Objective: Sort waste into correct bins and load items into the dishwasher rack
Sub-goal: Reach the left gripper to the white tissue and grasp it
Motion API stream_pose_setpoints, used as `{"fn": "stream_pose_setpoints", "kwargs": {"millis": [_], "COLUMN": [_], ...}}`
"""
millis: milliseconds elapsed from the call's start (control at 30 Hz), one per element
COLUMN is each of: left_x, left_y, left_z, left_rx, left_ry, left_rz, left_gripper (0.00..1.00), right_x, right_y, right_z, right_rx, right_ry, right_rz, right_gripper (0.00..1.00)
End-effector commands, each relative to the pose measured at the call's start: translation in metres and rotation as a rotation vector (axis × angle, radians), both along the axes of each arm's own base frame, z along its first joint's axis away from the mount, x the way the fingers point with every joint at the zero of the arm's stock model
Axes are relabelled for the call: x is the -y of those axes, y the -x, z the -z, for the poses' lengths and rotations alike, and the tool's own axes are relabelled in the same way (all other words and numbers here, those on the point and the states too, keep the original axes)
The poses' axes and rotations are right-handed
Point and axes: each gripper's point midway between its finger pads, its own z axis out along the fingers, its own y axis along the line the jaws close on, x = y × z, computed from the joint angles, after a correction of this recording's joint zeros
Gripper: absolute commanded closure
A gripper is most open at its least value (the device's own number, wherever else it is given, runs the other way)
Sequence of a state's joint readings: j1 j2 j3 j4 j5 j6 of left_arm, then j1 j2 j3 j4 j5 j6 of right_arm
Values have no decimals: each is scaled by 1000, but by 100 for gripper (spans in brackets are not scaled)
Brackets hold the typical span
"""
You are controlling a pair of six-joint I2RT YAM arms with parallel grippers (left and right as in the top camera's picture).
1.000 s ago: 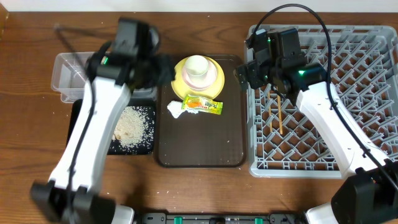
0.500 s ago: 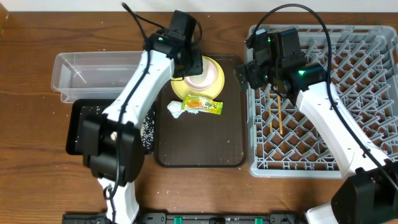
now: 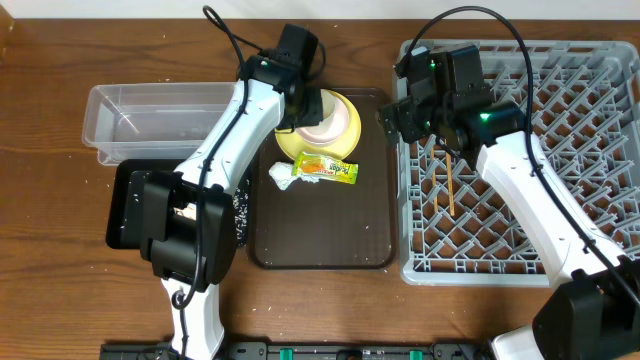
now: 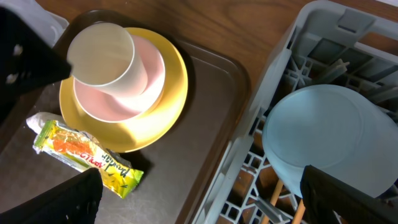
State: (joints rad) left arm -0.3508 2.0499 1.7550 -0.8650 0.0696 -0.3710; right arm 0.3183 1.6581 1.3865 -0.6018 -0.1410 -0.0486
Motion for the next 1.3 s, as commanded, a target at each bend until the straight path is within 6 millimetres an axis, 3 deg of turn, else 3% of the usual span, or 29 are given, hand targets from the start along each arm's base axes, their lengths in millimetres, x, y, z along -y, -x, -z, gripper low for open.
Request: {"fn": "stream_pose_setpoints", "kwargs": {"millis": [0, 233, 500, 767, 1033, 1267], "left_x": [-14, -31, -46, -50, -47, -50], "left_y": [6, 52, 89, 87, 80, 87], "left_z": [-2, 7, 27, 67, 88, 104], "left_rx": [-19, -209, -352, -311, -257, -260], "left_ry": [-69, -139, -207, -214, -198, -198], "left_rz": [-13, -7, 30, 25, 37, 37], "left_gripper": [67, 66, 54, 52, 47, 48], "right_x": [-2, -2, -2, -2, -2, -2], "right_y": [-1, -1, -1, -1, -1, -1], "right_z": [1, 1, 1, 1, 1, 1], "right_rx": [4, 4, 4, 4, 4, 4], "right_ry": [9, 9, 9, 9, 9, 9], "right_rz": [-12, -12, -12, -12, -12, -12], "right_gripper": [1, 1, 1, 1, 1, 1]}}
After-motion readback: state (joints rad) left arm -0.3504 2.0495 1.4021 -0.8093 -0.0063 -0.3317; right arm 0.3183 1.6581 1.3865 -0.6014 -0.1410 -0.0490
